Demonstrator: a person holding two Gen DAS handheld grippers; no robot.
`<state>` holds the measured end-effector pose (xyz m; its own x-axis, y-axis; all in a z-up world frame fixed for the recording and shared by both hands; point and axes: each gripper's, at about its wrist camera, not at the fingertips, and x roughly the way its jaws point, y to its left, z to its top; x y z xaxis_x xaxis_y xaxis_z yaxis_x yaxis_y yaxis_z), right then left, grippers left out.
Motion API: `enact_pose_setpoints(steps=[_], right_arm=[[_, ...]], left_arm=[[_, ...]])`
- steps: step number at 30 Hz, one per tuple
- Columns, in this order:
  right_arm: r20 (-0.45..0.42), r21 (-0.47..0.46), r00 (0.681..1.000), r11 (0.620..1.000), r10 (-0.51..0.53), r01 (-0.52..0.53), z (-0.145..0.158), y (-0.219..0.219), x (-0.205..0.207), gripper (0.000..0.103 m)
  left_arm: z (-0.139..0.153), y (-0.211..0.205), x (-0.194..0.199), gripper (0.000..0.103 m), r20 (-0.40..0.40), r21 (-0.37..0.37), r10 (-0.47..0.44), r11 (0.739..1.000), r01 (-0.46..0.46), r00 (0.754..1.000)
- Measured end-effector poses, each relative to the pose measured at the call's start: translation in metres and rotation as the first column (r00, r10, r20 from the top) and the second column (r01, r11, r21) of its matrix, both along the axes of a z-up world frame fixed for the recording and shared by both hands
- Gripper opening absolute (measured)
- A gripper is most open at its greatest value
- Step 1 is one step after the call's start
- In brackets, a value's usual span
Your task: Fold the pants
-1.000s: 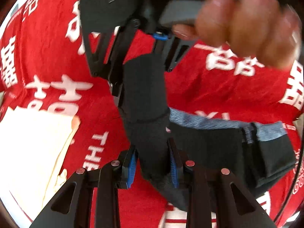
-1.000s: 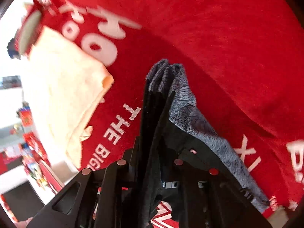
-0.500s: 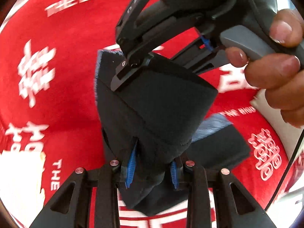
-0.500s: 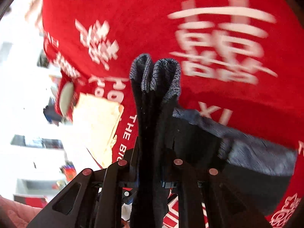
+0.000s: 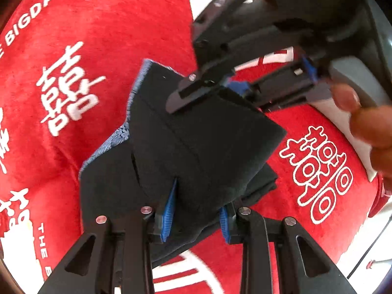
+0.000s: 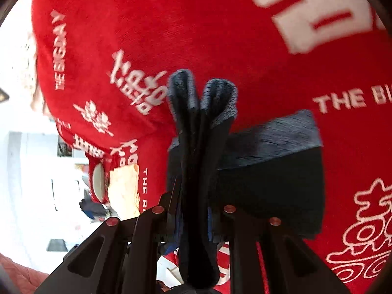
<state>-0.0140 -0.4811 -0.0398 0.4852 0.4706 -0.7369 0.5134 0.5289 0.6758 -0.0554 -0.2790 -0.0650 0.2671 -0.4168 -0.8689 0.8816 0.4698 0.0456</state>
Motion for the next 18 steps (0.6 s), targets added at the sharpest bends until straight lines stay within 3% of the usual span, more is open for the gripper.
enact_pose_setpoints(steps=[7, 14, 16, 18], right_arm=[[0.004, 0.036, 0.999, 0.998, -0.041, 0.041, -0.025, -0.031, -0.033, 0.017], [-0.091, 0.042, 0.993, 0.996, -0.070, 0.074, -0.076, -0.041, -0.070, 0.017], [-0.083, 0.056, 0.992, 0.994, -0.094, 0.099, -0.082, -0.041, -0.075, 0.017], [-0.078, 0.053, 0.991, 0.992, -0.113, 0.117, -0.083, -0.041, -0.076, 0.017]], left_arm=[[-0.022, -0.031, -0.031, 0.031, 0.018, 0.055, -0.044, 0.998, 0.043, 0.999], [-0.052, -0.035, -0.045, 0.033, 0.025, 0.134, -0.076, 0.988, 0.072, 0.997], [-0.051, -0.034, -0.046, 0.046, 0.024, 0.134, -0.090, 0.987, 0.086, 0.996], [-0.049, -0.032, -0.043, 0.049, -0.004, 0.131, -0.090, 0.987, 0.090, 0.996]])
